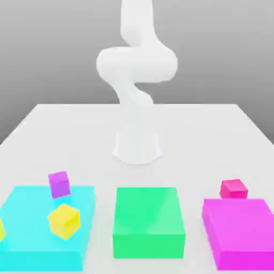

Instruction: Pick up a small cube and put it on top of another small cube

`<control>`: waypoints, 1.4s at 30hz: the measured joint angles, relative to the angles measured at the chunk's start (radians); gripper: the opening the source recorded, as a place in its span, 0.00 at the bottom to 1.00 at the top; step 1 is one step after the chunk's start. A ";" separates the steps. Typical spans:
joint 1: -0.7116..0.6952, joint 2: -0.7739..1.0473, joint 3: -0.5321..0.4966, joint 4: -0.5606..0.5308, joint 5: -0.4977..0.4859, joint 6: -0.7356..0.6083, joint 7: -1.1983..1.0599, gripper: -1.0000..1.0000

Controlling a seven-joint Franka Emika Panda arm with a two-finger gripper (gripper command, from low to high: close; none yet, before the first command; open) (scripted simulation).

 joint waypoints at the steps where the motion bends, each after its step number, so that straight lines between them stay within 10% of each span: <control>1: 0.033 0.035 0.001 -0.021 0.006 0.023 -0.042 0.50; 18: 0.476 0.583 0.130 -0.353 0.056 0.373 -0.670 0.50; 29: 0.652 0.963 0.077 -0.414 -0.147 0.654 -0.700 0.50; 30: 0.665 0.989 0.062 -0.410 -0.155 0.676 -0.693 0.00; 42: 0.630 0.834 0.117 -0.438 -0.075 0.547 -0.753 0.00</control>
